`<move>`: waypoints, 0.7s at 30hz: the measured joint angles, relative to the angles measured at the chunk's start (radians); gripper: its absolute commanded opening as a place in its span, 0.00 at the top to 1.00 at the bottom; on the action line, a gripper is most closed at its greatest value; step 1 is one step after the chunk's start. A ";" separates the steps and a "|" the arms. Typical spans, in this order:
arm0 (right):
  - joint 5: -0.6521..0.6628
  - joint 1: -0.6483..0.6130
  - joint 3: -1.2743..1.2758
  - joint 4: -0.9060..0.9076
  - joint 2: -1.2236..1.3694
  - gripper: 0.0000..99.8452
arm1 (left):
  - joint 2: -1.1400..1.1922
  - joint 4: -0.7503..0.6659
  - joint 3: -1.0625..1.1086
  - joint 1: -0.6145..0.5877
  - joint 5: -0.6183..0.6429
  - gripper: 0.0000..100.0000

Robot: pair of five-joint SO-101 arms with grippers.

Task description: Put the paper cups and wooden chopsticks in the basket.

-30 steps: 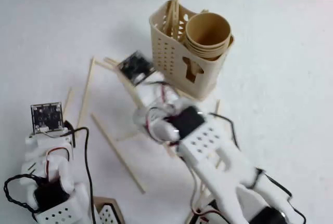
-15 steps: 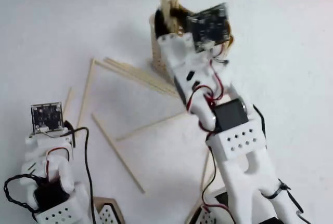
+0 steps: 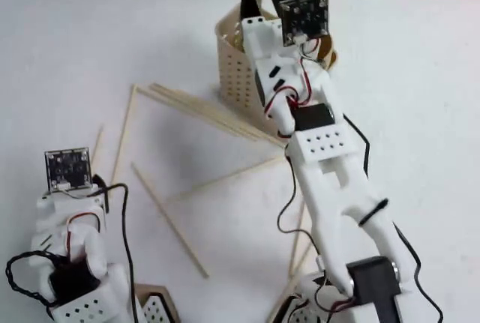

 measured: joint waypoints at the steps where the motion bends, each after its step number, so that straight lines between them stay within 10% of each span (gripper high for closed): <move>1: 0.000 0.000 0.000 0.017 0.003 0.84 | 0.000 0.000 0.000 0.000 0.000 0.81; 21: 0.044 -0.330 -0.123 0.893 -0.247 0.86 | 0.000 0.000 0.000 0.000 0.000 0.81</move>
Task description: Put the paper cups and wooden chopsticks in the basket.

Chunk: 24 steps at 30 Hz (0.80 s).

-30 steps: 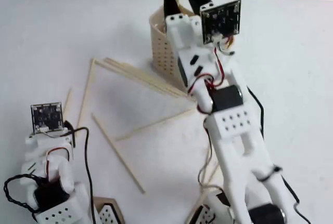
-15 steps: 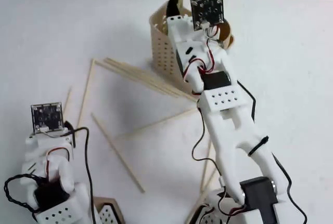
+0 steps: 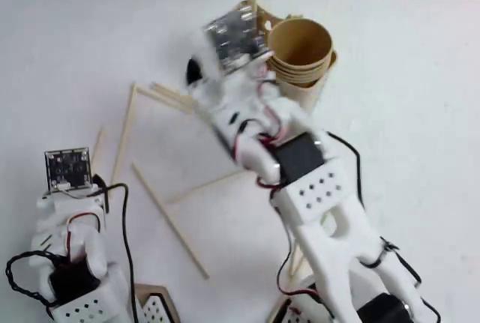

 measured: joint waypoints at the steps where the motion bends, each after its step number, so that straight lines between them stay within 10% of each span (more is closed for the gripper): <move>1: 0.025 -0.015 -0.002 0.026 0.023 0.86 | 0.000 0.000 0.000 0.000 0.000 0.81; 24: 0.189 -0.005 -0.459 0.121 0.941 0.83 | 0.000 0.000 0.000 0.000 0.000 0.81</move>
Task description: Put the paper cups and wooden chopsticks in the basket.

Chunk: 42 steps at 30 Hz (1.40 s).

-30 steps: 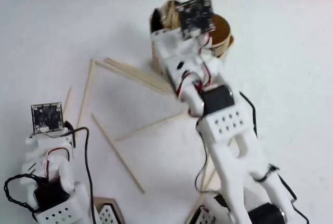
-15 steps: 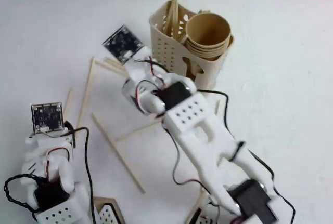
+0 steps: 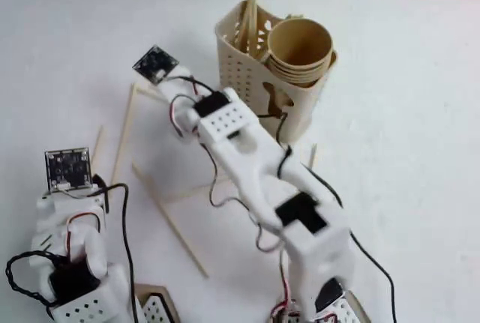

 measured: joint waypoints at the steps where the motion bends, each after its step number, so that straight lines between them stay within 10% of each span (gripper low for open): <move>1: 0.000 0.008 -0.041 0.000 0.044 0.81 | 0.000 0.000 0.000 0.000 0.000 0.81; 9: 0.000 0.038 -0.423 0.186 0.358 0.74 | 0.000 0.000 0.000 0.000 0.000 0.81; 20: 0.000 0.061 -0.855 0.416 0.621 0.96 | 0.000 0.000 0.000 0.000 0.000 0.81; 42: -0.035 0.012 -1.053 0.793 0.674 0.98 | 0.000 0.000 0.000 0.000 0.000 0.81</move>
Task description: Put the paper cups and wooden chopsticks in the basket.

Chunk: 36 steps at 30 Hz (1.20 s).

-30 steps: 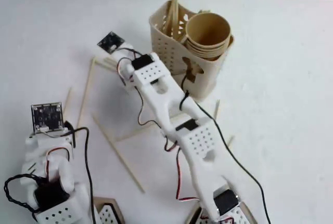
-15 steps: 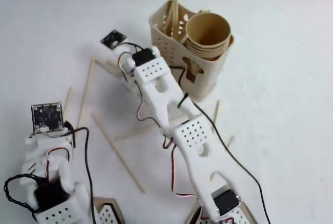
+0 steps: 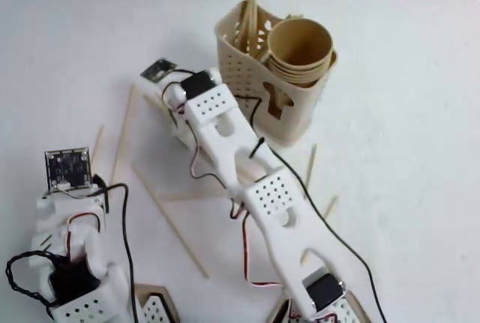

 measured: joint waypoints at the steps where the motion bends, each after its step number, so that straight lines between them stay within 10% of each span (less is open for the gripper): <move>1: 0.000 -0.006 -0.002 0.000 0.003 0.98 | 0.000 0.000 0.002 0.000 0.000 0.81; 36: -0.192 -0.034 -0.034 -0.005 -0.681 0.98 | 0.000 0.000 0.012 0.000 0.000 0.81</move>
